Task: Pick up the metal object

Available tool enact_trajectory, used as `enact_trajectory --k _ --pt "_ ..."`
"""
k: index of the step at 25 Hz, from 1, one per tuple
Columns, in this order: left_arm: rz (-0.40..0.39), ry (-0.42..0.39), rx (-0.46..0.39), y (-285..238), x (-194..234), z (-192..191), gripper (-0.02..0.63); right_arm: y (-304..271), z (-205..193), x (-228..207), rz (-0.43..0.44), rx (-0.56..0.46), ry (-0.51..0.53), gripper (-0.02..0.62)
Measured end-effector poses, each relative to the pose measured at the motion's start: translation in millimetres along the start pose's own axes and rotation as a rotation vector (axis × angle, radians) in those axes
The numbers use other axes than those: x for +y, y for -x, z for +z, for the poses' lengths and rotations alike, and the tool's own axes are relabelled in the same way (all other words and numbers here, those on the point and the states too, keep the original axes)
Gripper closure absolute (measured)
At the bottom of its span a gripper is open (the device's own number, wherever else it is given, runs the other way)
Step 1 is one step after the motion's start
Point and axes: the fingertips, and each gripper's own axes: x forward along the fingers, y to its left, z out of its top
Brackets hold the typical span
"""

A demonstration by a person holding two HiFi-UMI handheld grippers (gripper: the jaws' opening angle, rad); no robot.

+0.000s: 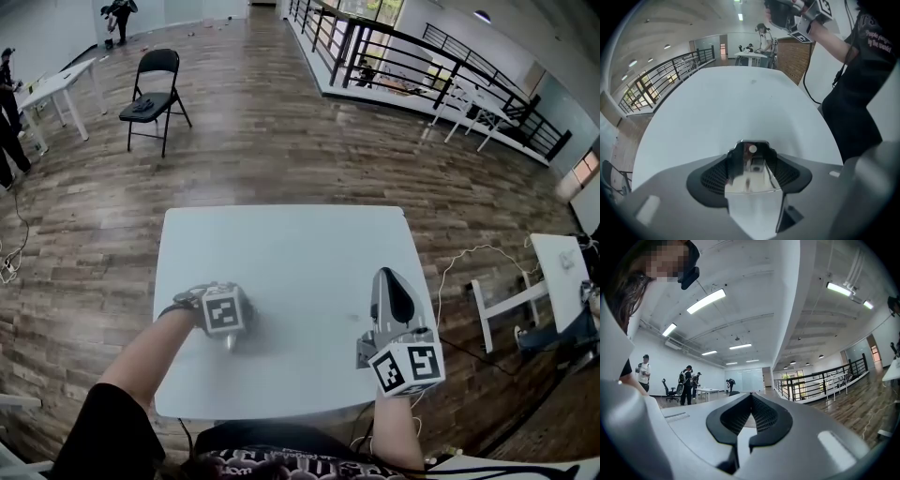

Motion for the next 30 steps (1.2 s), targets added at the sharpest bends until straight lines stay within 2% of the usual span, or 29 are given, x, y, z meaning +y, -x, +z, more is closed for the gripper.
enact_trajectory --k 3,6,10,13,16,20,24,27,30 --pt "0.024 0.038 -0.011 1.5 0.8 -1.3 0.314 -0.8 1.7 1.1 0.009 -0.004 0.000 0.584" --pt "0.044 0.118 -0.032 2.4 -2.0 -5.8 0.316 -1.0 2.3 2.1 0.018 -0.005 0.000 0.584" --pt "0.084 0.177 -0.107 17.1 -8.3 -0.3 0.316 -3.2 2.5 4.3 0.034 -0.004 -0.001 0.584" --pt "0.143 0.251 -0.210 44.8 -6.3 8.0 0.315 -5.2 1.0 7.7 0.046 -0.002 -0.003 0.584" --pt "0.251 0.300 -0.343 88.0 3.6 21.4 0.316 -7.5 0.3 11.4 0.057 -0.002 -0.005 0.584" --pt "0.416 0.332 -0.472 146.3 12.2 31.8 0.314 -11.4 1.7 15.7 0.072 -0.007 -0.005 0.584" --pt "0.551 0.429 -0.607 202.7 18.5 46.4 0.315 -13.9 4.0 18.9 0.082 -0.013 -0.005 0.584" --pt "0.660 0.524 -0.676 237.1 22.0 49.4 0.314 -16.1 5.3 20.7 0.089 -0.020 -0.008 0.584" --pt "0.785 0.567 -0.706 259.5 21.0 44.6 0.314 -17.3 7.1 22.1 0.094 -0.024 -0.008 0.584"
